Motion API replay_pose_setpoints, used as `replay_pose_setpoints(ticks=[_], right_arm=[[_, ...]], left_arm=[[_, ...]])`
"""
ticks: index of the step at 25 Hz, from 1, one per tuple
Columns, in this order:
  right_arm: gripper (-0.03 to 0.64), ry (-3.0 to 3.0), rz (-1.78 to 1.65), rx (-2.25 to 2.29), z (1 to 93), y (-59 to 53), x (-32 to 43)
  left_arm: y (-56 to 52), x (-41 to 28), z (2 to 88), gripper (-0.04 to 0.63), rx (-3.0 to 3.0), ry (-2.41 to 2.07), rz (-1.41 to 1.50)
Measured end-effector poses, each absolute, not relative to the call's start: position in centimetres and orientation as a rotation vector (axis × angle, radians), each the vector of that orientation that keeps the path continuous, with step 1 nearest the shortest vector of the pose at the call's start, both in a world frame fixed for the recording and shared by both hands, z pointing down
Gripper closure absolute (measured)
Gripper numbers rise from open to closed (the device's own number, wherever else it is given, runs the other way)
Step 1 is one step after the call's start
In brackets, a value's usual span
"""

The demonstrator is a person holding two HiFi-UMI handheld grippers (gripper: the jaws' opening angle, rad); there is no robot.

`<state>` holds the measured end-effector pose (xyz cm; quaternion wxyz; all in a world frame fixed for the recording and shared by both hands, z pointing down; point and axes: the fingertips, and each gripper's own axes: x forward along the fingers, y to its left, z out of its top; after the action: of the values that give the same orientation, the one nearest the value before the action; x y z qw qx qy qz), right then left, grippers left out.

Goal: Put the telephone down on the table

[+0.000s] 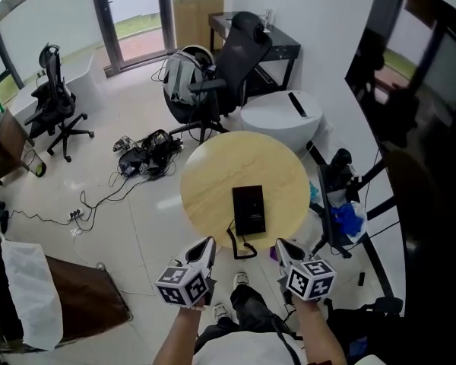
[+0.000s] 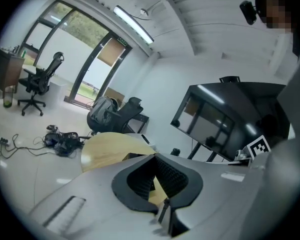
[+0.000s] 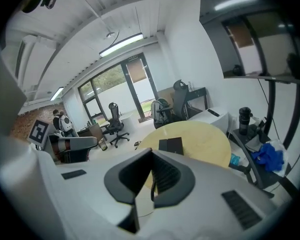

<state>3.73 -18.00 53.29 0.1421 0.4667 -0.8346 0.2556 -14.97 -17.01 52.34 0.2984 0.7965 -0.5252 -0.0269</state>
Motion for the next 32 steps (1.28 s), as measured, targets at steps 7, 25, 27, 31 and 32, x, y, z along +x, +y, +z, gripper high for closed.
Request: replay_pose_setpoints(ticks=[7,25,27,31,32], right_arm=[[0.611,-2.468,0.73,1.336,50.9,-14.4,4.3],[0.606,-2.581,0.708,1.235,49.4,-4.3,10.8],[0.606,-2.587,0.719,1.224,49.7,-3.5,11.1],[0.606,-2.606,0.743,1.197,49.9,-2.6,11.4],[0.606,-2.617,0.747,1.195,49.6,-2.6,11.4]], left_arm=[[-13.7,-12.7,49.9,0.595,2.15,-1.389,-0.046],[-4.8,-2.7,47.7,0.595,2.188,-1.434,0.019],[-3.8,-2.2,48.1,0.595,2.181,-1.439,0.029],[-2.4,-1.1,48.7,0.595,2.165,-1.437,0.034],[-2.2,-0.9,48.7,0.595,2.164,-1.439,0.03]])
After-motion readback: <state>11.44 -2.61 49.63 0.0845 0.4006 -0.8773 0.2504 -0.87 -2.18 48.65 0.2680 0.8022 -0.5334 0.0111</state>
